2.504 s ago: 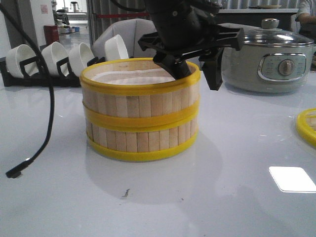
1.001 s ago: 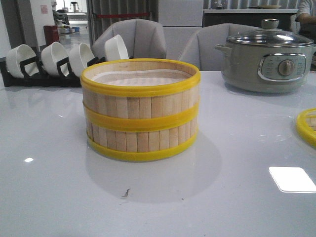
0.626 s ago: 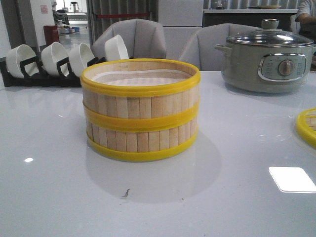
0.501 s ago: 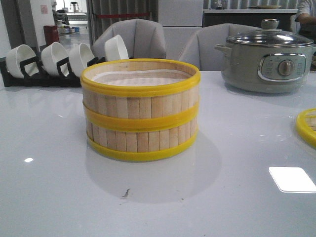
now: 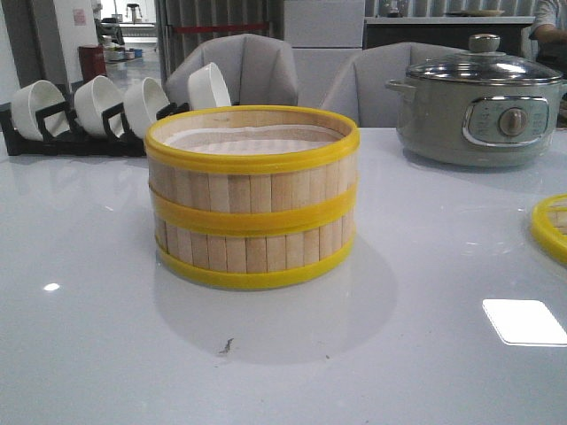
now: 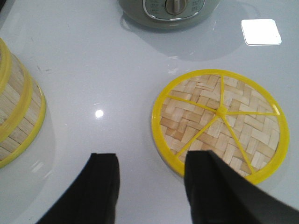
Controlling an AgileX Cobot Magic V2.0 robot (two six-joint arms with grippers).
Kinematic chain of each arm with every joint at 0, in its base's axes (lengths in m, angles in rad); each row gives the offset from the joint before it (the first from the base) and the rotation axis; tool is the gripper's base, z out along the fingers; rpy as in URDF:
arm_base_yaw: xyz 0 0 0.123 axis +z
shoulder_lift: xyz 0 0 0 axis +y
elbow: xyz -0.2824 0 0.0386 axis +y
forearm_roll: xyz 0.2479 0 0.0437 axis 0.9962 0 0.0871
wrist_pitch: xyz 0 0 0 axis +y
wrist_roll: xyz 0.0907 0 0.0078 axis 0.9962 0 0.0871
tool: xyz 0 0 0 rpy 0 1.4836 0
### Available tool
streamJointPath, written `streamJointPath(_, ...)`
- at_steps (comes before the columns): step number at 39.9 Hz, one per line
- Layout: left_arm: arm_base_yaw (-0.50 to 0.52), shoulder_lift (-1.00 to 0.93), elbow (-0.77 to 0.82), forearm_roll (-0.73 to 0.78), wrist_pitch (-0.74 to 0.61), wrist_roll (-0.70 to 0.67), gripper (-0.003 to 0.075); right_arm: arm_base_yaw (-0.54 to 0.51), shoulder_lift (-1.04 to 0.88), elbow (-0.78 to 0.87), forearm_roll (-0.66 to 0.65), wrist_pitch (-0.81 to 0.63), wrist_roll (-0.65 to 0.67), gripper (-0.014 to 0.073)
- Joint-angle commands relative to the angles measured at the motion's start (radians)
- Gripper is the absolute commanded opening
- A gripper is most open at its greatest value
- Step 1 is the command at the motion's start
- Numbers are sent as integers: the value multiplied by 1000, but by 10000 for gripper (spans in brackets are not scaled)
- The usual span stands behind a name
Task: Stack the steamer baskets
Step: 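Raise the left gripper away from the stacked baskets, then move the right gripper over the woven lid and grasp its center knob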
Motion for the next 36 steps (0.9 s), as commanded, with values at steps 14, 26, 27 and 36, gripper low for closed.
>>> streamJointPath(14,1,-60,178,2,-195,-12,85,0,-4,-32,28,-76,-5,423)
streamJointPath(26,1,-60,179,2,-198,-12,85,0,-4,-32,28,-75,-5,423)
streamJointPath(27,1,-60,179,2,-198,-12,85,0,-4,-32,28,-75,-5,423)
streamJointPath(36,1,-60,179,2,-198,-12,85,0,-4,-32,28,-75,-5,423)
